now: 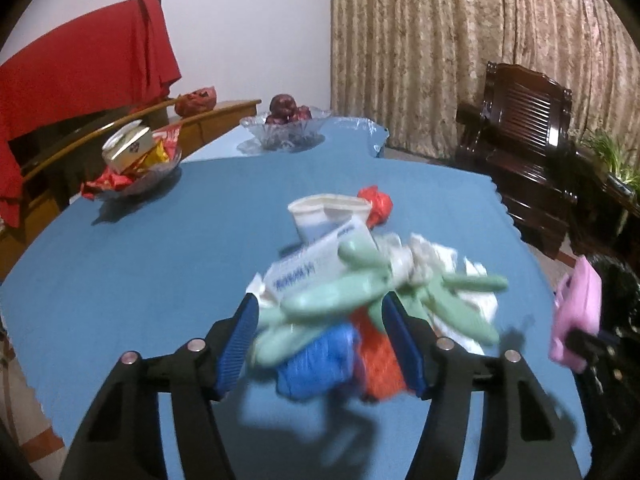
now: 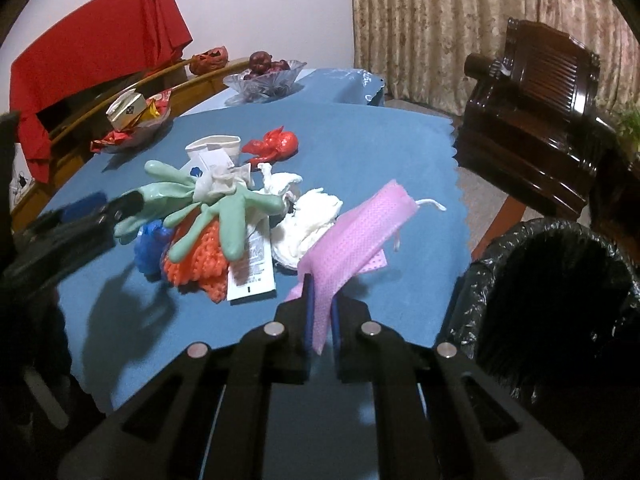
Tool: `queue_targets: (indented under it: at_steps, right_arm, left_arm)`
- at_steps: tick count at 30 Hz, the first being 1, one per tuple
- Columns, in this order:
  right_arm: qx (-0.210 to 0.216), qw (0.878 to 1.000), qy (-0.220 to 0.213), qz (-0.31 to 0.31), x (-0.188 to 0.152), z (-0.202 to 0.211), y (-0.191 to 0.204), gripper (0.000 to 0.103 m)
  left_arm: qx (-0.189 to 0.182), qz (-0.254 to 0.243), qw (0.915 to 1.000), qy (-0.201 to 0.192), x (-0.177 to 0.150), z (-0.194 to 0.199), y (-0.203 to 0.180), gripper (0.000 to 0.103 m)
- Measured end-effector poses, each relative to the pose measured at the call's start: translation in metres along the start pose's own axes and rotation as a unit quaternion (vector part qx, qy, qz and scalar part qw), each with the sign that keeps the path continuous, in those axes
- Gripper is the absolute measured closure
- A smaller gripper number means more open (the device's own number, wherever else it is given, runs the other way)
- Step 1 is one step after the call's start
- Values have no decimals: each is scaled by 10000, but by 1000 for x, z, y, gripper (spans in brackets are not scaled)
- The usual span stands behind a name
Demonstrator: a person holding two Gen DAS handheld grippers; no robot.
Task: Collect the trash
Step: 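Grasp a green rubber glove with the left tool while the right tool holds the pink cloth, then carry both items over the bin and open both tools to drop them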
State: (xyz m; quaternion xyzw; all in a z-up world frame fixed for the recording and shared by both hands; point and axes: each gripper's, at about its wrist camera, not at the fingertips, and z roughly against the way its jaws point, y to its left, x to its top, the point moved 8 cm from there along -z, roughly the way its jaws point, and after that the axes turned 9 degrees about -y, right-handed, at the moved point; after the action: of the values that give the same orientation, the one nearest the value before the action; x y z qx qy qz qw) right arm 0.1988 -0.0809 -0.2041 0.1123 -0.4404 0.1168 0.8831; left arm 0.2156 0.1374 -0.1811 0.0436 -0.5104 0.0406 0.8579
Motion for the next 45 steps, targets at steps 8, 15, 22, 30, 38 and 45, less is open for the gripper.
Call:
queue_targets:
  at_steps: [8,15,22,30,38,45]
  right_arm:
    - [46,9999,133,-53,-2,-10,-1,95]
    - [41,9998,180,-118,-4,-13,-3,95]
    - [20,9999,-9,-169,9,-1,-9,95]
    - [-5,9989,-399,-237,36,30,-20,95]
    - [-311,9966,-624,-429,38,78,-63,95]
    - [-879,9923,-530,-699,12,112,-121,95]
  left_arm:
    - [-291,-250,9992,134,-2,-27,-9,52]
    - [-652,-114,9976,193,-8,-22,-15,79]
    - [-779,185,9963,-308,24,3,-9,87]
    - [-1072,156,9921,-635,65,46,-30,88]
    - [-1798,-22,9826,-470,60,73,-98,88]
    - [-2462,-228,9688,-157,43,72,-173,88]
